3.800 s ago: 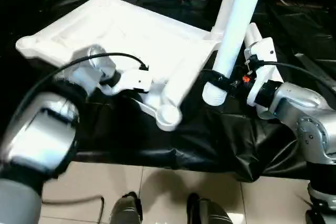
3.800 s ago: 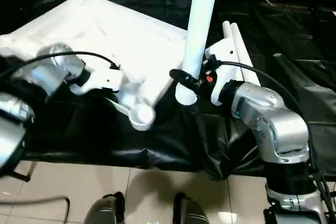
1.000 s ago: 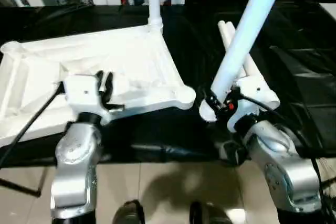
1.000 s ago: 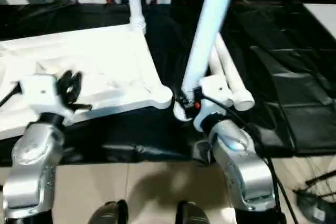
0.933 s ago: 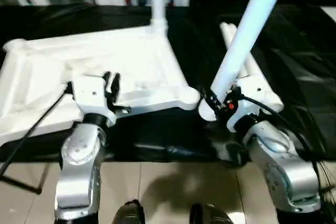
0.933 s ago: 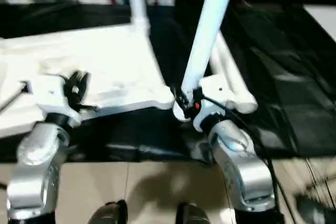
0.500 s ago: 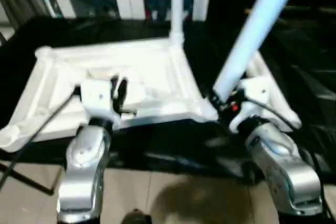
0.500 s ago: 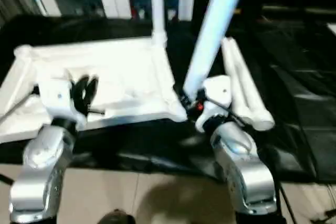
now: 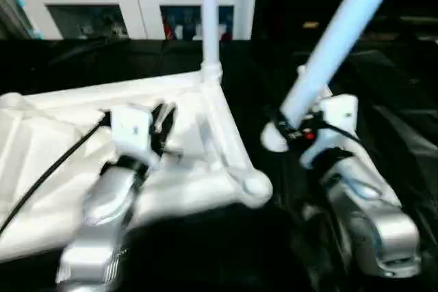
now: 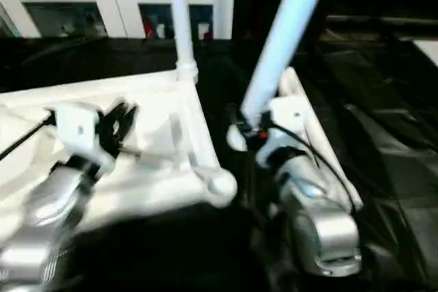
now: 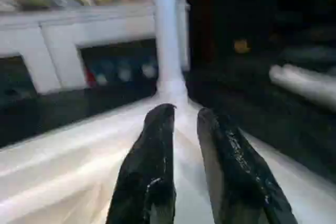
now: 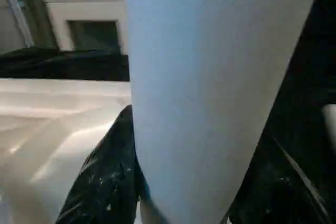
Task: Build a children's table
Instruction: Insert table leg to table base
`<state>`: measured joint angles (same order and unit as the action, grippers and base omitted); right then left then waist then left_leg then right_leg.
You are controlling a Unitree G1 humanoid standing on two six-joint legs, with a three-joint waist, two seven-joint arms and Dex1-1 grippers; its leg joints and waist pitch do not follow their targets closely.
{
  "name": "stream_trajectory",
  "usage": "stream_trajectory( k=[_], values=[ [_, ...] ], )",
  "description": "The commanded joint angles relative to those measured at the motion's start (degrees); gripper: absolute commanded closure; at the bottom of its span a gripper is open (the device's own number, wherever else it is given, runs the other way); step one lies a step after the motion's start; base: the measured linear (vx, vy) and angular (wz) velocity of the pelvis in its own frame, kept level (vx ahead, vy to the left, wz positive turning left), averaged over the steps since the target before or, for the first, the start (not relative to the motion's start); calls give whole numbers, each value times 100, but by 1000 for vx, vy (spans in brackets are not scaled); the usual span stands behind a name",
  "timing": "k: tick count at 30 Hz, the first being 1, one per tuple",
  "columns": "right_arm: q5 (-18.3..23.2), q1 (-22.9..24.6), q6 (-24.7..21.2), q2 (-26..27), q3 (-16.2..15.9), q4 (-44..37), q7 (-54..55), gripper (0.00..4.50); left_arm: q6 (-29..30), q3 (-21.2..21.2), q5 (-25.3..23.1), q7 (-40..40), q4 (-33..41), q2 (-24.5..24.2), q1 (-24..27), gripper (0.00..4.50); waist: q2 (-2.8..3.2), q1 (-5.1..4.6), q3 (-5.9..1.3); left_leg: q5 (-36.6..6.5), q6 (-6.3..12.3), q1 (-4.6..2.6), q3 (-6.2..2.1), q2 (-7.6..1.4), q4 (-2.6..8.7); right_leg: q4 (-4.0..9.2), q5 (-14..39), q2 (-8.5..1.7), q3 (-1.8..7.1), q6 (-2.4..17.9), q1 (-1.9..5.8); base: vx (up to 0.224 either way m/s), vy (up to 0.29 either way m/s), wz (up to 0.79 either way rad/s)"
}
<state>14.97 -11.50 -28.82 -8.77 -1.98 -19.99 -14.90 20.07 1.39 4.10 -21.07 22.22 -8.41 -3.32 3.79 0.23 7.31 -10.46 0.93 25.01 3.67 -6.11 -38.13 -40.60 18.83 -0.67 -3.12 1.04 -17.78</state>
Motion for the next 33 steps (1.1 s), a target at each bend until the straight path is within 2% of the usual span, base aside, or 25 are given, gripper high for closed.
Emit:
stream_trajectory(
  k=[1,2,3,4,5,6,7,8,9,10,11,12,13,14,17,18,19,20,22,23,24,26,28,30,33],
  values=[
    [184,-7,-150,-153,161,-117,-123,266,149,-185,351,-665,118,-182,33,324,113,-19,-585,5660,1501,-906,-867,-1022,226,60,-1293,-381,344,-228,-531,145,55,-5],
    [255,-24,-181,-191,176,-120,-195,266,238,-213,433,-894,122,-325,43,318,10,-18,-591,7355,1257,-945,-907,-901,216,207,-1694,-517,519,-655,-590,-1,66,-13],
    [340,-50,-251,-265,176,-125,-315,266,282,-223,475,-1125,111,-515,49,318,-115,45,-538,6441,1034,-703,-766,-521,322,487,-1954,-530,565,-710,-471,-83,37,-17],
    [361,-65,-273,-305,170,-126,-368,266,314,-213,525,-1239,112,-597,50,312,-227,62,-513,5228,945,-504,-612,-307,263,638,-2248,-649,643,-598,-408,-83,37,-17],
    [395,-94,-307,-355,173,-127,-437,266,409,-188,652,-1443,135,-732,56,298,-278,105,-454,2538,686,-108,-248,-6,359,722,-2570,-829,587,-415,-147,-50,-7,-5],
    [461,-169,-370,-446,190,-125,-572,266,527,-229,744,-1829,163,-1111,82,282,-226,142,-377,117,264,-120,-130,-175,564,805,-1960,-937,516,7,-57,0,0,0],
    [457,-207,-362,-491,189,-114,-623,266,589,-263,740,-1952,173,-1263,100,273,-176,121,-344,-250,149,-138,-134,-244,651,798,-1543,-882,451,234,-58,0,0,0],
    [454,-219,-360,-501,191,-108,-633,266,601,-276,722,-1970,170,-1302,101,273,-166,91,-330,-552,63,-156,-97,-280,710,811,-1147,-801,400,447,-74,-72,-15,-3],
    [438,-266,-345,-538,200,-82,-667,266,653,-327,653,-2029,156,-1447,104,273,-85,48,-290,-1230,-56,-215,-109,-392,799,796,-361,-711,331,813,-169,-79,1,-3],
    [421,-288,-323,-544,211,-63,-664,266,638,-329,518,-1901,49,-1436,78,273,-72,-3,-240,-1951,-219,-235,-98,-440,856,817,273,-679,321,980,-235,-79,1,-3],
    [395,-314,-306,-534,220,-43,-656,266,566,-317,430,-1750,-97,-1405,31,273,-46,-19,-218,-2264,-325,-241,-93,-456,869,829,545,-695,324,989,-251,-88,1,-1],
    [359,-328,-278,-514,230,-9,-620,266,562,-199,250,-1229,-336,-1161,-85,273,-87,-15,-211,-2668,-488,-299,-21,-479,862,893,991,-728,363,947,-324,-87,7,5],
    [368,-337,-283,-523,232,9,-598,266,610,-126,268,-1056,-409,-1063,-143,273,-118,-1,-200,-2741,-555,-328,29,-477,843,946,1292,-771,401,883,-354,-87,7,5],
    [368,-337,-283,-523,232,9,-598,266,610,-126,268,-1056,-409,-1063,-143,273,-125,6,-193,-2729,-576,-319,38,-474,841,958,1420,-787,410,855,-353,-84,7,6],
    [380,-327,-345,-494,238,49,-487,266,551,80,381,-618,-503,-671,-262,273,-153,9,-189,-2554,-596,-255,46,-484,875,966,1525,-787,392,753,-343,-71,11,-3],
    [420,-281,-401,-504,180,27,-525,266,588,-175,574,-1013,-304,-739,-167,273,-189,17,-184,-2614,-594,-259,52,-483,881,990,1649,-795,389,703,-359,-53,14,-6],
    [429,-272,-412,-510,166,21,-539,266,586,-243,615,-1122,-258,-777,-143,273,-191,17,-177,-2649,-595,-255,68,-481,883,998,1771,-802,395,669,-380,-53,14,-6],
    [428,-273,-413,-536,138,21,-595,266,597,-466,761,-1522,-107,-980,-73,273,-234,11,-171,-2674,-590,-246,75,-483,891,1013,1856,-801,390,636,-379,0,0,0],
    [428,-296,-420,-604,97,36,-721,266,797,-742,1219,-2294,186,-1338,31,257,-219,27,-171,-2726,-607,-245,81,-478,906,1010,2078,-810,391,553,-405,0,0,0],
    [428,-296,-420,-604,97,36,-721,266,797,-742,1219,-2294,186,-1338,31,247,-226,23,-172,-2714,-615,-236,85,-478,909,1004,2041,-810,387,562,-401,0,0,0],
    [398,-337,-452,-695,71,73,-832,266,979,-1023,1391,-2992,403,-1791,84,240,-211,32,-166,-2726,-622,-238,89,-480,924,997,1981,-804,384,555,-420,0,0,0],
    [372,-379,-457,-781,62,111,-910,266,945,-1322,1057,-3339,408,-2284,74,240,-187,37,-164,-2799,-631,-252,101,-483,945,974,1898,-775,390,528,-449,0,0,0],
    [383,-412,-459,-835,81,133,-958,266,636,-1485,424,-3163,158,-2473,-33,221,-205,12,-147,-2859,-661,-250,129,-482,947,1000,1966,-791,404,462,-459,0,0,0],
    [403,-434,-462,-870,82,140,-976,266,333,-1533,-103,-2814,-196,-2442,-210,206,-208,35,-156,-2811,-650,-314,156,-488,909,1038,2083,-826,431,471,-506,0,0,0],
    [408,-444,-468,-889,62,138,-1003,266,263,-1436,-328,-2282,-581,-2211,-530,206,-200,46,-146,-2813,-670,-333,158,-495,910,1040,2078,-815,424,518,-520,0,0,0]
  ],
)
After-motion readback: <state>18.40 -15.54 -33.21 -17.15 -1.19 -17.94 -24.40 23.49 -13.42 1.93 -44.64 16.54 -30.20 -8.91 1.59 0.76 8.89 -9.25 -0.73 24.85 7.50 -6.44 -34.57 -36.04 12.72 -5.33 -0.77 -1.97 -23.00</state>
